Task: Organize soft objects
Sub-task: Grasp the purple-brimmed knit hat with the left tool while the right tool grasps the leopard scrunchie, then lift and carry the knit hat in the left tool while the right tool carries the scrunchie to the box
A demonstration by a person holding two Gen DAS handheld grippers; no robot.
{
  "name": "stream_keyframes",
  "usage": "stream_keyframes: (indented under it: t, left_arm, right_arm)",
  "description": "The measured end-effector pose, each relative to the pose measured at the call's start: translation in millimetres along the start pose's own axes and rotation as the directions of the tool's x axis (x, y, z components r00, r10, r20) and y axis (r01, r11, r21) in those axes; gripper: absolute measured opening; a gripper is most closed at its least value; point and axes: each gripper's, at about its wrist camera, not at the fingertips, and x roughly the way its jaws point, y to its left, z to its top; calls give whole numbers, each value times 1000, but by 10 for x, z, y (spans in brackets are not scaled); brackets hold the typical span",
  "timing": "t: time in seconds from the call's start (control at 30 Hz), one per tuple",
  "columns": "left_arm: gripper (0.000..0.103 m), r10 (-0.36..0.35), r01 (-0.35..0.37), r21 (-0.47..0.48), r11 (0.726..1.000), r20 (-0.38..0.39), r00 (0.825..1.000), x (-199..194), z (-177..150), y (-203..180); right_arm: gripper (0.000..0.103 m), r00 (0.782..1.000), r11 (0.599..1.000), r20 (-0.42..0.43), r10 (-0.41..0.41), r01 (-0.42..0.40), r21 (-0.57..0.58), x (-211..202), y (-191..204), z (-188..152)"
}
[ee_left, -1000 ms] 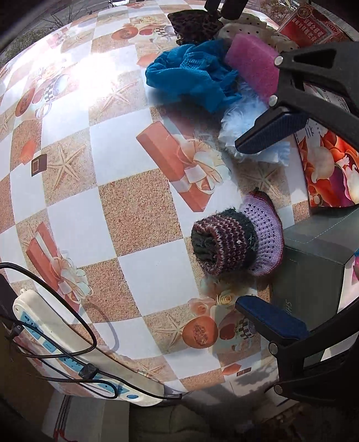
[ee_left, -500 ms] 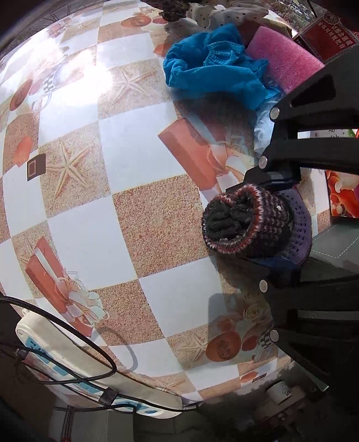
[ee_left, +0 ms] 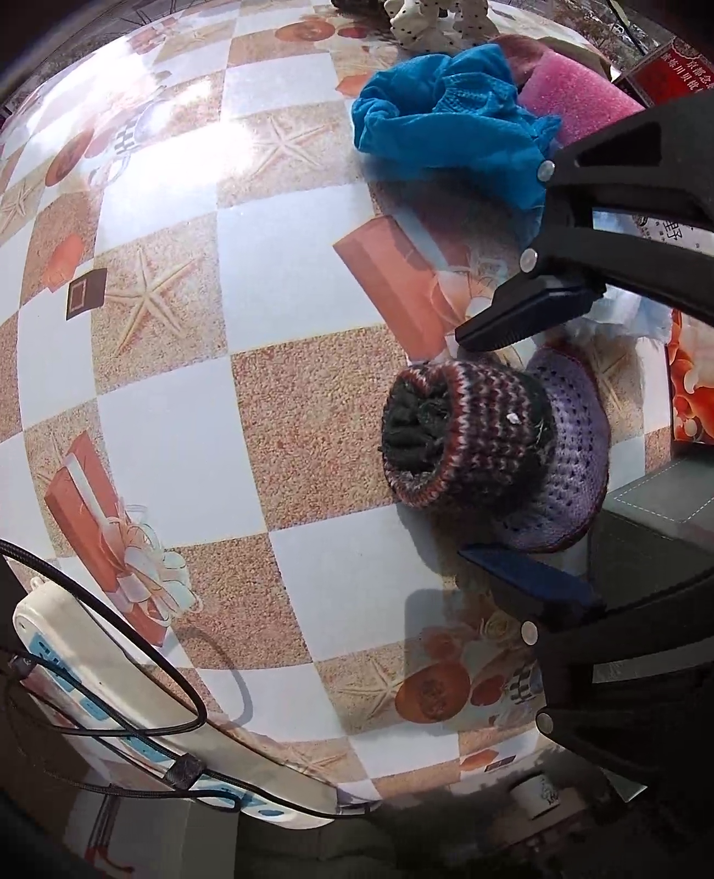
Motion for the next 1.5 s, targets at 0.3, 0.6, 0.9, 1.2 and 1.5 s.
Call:
stream_keyframes:
  t: [0.3,0.6,0.9,1.2,1.5]
  left_arm:
    - [97,-9,9,-41,999,1,1000,149,182,4]
    - [103,-137,132,-124,983,-31,990,359,196,197]
    - [102,-145,128,-185,974,-82,986,466,236,270]
    - [54,-84,88,-69,994,51,995,214,81,91]
    - [54,-92,105,-49,993,209,973,-303,-229,121]
  right_arm:
    - [103,982,975,11,-187,187,-119,379,267,161]
    - [103,984,978,16,-176,177,-112,375,233,221]
    - [102,982,974,24,-185,187,-130,372,359,81]
    - [25,992,980,61,-110,119,-161,140,380,-150]
    - [25,990,991,140,-5,23,-132,-373,300,-460]
